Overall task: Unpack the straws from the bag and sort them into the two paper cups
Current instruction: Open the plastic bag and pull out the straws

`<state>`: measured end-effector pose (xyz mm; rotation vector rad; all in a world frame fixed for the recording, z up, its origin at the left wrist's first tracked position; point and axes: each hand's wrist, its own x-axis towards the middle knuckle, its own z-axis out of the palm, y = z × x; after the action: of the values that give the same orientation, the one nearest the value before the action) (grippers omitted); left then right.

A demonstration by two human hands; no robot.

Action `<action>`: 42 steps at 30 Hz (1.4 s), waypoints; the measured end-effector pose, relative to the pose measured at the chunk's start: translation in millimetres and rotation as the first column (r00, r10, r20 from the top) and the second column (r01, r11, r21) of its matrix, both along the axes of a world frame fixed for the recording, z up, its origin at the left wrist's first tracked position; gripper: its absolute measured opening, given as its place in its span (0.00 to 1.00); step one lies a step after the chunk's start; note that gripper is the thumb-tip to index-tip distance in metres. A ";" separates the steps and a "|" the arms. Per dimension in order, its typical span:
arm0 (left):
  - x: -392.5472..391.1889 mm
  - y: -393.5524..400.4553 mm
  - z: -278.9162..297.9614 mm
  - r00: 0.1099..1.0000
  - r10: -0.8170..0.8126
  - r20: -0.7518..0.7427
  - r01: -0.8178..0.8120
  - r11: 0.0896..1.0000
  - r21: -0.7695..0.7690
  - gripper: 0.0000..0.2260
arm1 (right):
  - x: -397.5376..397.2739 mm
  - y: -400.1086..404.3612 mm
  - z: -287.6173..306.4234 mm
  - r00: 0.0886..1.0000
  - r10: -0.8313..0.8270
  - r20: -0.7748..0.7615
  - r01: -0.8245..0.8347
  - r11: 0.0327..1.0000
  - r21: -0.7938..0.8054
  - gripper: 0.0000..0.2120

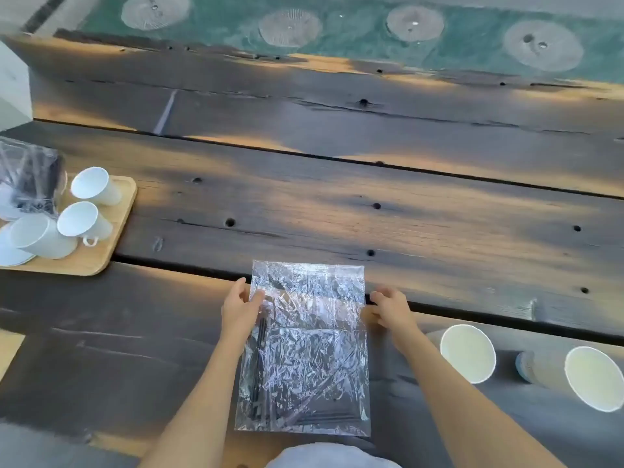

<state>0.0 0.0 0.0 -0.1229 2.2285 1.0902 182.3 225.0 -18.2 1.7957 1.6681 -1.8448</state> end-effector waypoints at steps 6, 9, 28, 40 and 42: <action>-18.1 15.3 -6.5 0.996 0.091 0.002 -0.090 0.994 -0.056 0.19 | -19.4 -3.3 -3.9 0.998 0.030 0.052 -0.032 0.999 0.035 0.07; -21.5 13.4 -9.1 0.991 0.130 0.044 -0.127 0.990 -0.060 0.14 | -22.8 -5.3 -1.4 0.998 0.048 0.039 -0.051 0.995 0.087 0.07; 119.2 -46.8 103.7 0.980 0.120 -0.157 -0.067 0.949 0.309 0.12 | 123.0 -58.4 102.7 0.914 0.054 -0.402 0.013 0.987 0.162 0.20; 259.4 -51.9 161.0 0.954 -0.001 -0.299 0.139 0.887 0.441 0.11 | 269.4 -54.9 166.0 0.796 0.019 -0.605 0.077 0.988 0.133 0.13; 274.6 -49.7 167.2 0.951 -0.003 -0.310 0.152 0.876 0.458 0.11 | 286.8 -51.8 171.6 0.786 0.005 -0.618 0.102 0.985 0.138 0.12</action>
<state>274.6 -49.7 167.2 0.3673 2.1171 1.6697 469.1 173.2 153.5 1.3508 2.0281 -2.5902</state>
